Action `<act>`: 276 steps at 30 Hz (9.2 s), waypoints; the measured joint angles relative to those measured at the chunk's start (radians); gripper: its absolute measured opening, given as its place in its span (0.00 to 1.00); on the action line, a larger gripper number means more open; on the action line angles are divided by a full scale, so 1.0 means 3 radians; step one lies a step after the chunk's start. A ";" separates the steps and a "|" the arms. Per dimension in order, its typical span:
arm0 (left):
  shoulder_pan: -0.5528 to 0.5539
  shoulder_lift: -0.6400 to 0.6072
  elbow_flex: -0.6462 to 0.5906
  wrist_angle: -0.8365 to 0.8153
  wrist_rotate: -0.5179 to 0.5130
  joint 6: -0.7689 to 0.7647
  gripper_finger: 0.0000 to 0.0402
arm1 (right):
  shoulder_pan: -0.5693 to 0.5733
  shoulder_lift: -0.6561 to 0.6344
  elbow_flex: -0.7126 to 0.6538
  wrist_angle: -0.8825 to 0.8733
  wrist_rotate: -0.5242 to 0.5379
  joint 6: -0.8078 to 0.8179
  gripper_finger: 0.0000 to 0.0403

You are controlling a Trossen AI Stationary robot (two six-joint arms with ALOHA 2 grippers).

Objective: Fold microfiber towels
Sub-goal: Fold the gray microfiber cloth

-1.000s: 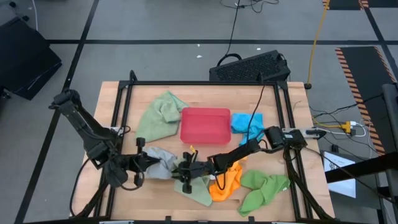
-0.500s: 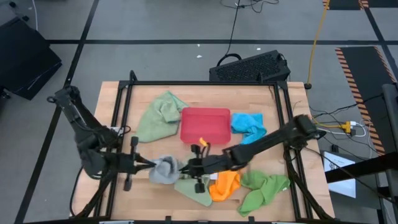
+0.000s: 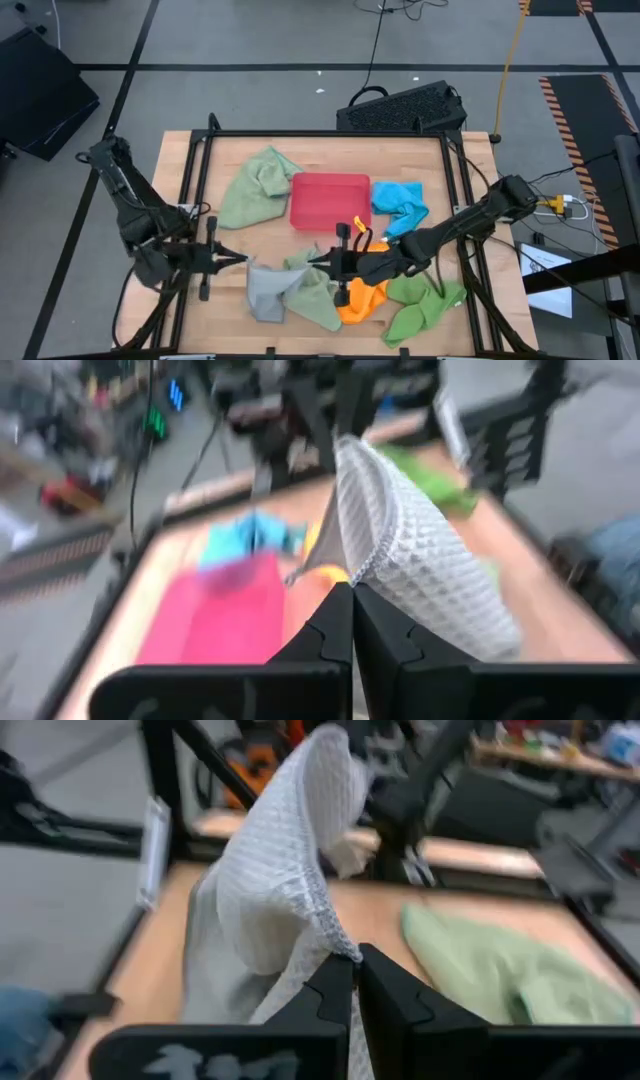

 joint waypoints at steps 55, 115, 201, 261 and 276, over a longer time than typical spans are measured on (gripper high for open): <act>-0.0080 0.1363 -0.0003 -0.0434 0.0984 -0.2228 0.01 | -0.0283 0.0587 -0.1837 0.1731 -0.0766 -0.0428 0.34; -0.0080 0.1362 -0.0004 -0.0485 0.0489 -0.1825 0.01 | -0.0197 0.0025 -0.1692 0.0824 -0.0307 -0.0442 0.41; 0.1118 0.0648 0.0807 -0.1545 0.0036 -0.0798 0.01 | 0.0287 -0.2100 -0.2380 0.0831 0.1524 -0.0063 0.00; 0.1122 0.0650 -0.0978 0.2146 0.1672 -0.0771 0.01 | -0.0294 -0.2775 -0.2825 -0.0500 -0.1014 0.1654 0.00; 0.1170 0.0716 -0.0973 0.2096 0.2011 -0.0988 0.01 | -0.0154 -0.2737 -0.2823 -0.0583 -0.1187 0.1867 0.00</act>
